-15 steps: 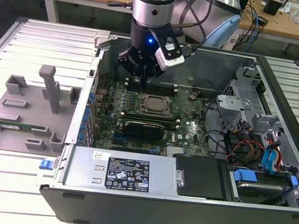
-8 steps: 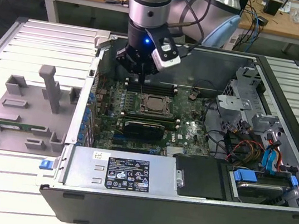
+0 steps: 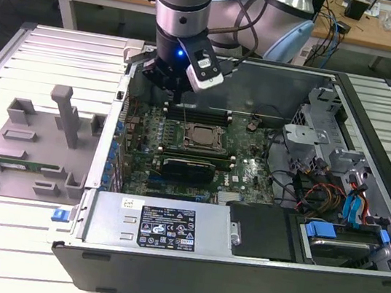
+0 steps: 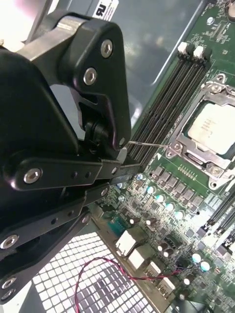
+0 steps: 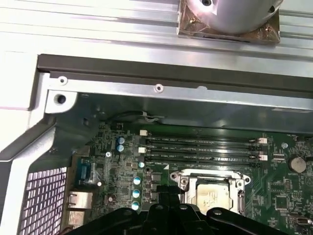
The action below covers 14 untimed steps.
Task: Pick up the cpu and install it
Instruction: 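Install the first cpu locking lever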
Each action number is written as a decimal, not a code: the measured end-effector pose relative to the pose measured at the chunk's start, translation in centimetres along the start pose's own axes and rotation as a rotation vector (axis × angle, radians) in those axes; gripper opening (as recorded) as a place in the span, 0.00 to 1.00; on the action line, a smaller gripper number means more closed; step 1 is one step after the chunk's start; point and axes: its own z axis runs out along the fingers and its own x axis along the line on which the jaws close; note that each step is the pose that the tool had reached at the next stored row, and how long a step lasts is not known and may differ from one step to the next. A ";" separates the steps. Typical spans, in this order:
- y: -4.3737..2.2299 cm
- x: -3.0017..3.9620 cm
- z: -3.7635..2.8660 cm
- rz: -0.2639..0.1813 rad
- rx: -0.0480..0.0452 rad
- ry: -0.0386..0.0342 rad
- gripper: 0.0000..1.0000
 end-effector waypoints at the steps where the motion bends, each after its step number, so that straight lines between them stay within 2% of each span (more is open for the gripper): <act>1: 0.00 0.02 0.00 0.000 0.0000 0.0001 0.11; 5: 0.00 0.12 0.00 0.000 -0.0007 0.0001 0.11; 8: -0.02 0.37 0.16 0.001 -0.0144 -0.0008 0.11; 9: -0.02 0.40 0.19 0.001 -0.0207 -0.0012 0.11; 10: -0.03 0.45 0.26 0.002 -0.0378 -0.0025 0.11; 11: -0.04 0.48 0.32 0.002 -0.0457 -0.0030 0.11; 13: -0.06 0.49 0.42 0.003 -0.0554 -0.0038 0.11; 14: -0.07 0.49 0.50 0.003 -0.0662 -0.0046 0.11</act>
